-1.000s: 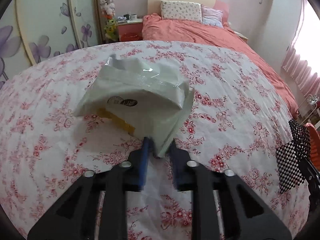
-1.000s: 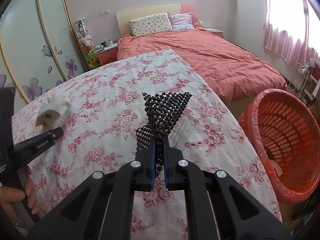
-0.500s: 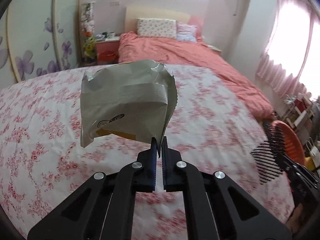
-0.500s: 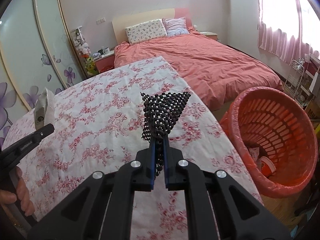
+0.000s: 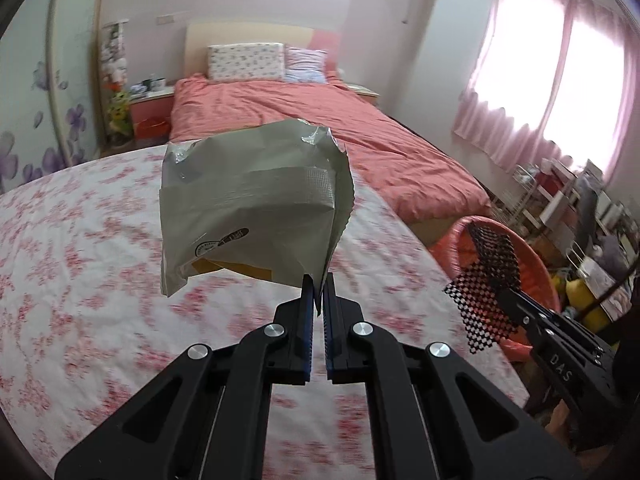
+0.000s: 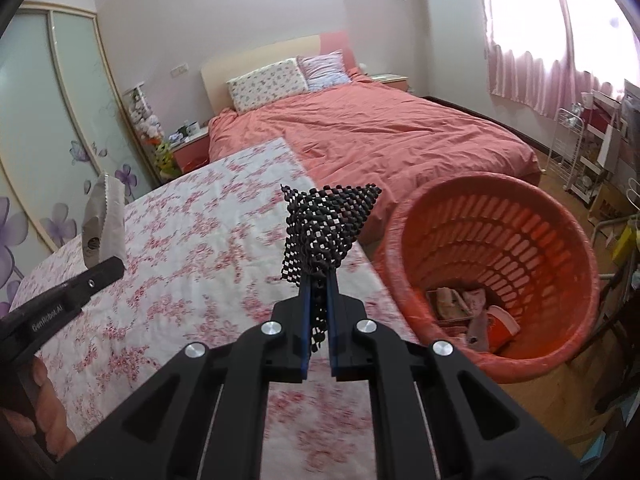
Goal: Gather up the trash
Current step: 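Carry the mesh pad and packet over the orange basket and open both tools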
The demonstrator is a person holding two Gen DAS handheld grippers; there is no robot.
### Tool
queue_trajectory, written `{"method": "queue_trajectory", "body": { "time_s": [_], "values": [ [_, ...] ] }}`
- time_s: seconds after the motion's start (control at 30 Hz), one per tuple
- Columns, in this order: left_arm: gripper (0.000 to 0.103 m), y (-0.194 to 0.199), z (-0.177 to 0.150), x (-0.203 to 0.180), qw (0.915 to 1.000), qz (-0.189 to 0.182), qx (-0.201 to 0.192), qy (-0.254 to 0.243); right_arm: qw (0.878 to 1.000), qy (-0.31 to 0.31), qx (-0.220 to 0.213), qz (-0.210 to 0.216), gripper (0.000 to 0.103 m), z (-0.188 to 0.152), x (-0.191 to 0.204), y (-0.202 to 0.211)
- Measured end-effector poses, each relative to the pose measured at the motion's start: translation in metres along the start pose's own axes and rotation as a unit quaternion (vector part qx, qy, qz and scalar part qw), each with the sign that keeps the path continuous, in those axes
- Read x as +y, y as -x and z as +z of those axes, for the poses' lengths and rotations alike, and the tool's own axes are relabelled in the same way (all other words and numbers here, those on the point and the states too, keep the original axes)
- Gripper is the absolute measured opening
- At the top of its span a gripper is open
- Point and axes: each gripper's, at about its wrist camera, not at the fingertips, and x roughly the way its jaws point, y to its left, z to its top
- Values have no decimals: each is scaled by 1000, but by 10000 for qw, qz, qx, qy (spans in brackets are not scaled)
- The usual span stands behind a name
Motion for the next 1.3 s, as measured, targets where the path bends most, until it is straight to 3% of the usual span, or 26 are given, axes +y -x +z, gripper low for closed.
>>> {"method": "queue_trajectory", "body": {
  "time_s": [0.53,1.3],
  "values": [
    [4,-18,-9,-71,9969,-511,154,-580,9978,-522,-199,-371,8,-5,-74,30],
    [4,-42,-22,-148,9865,-1196,399,-1048,9909,-1111,-351,-670,8,-10,-155,39]
  ]
}}
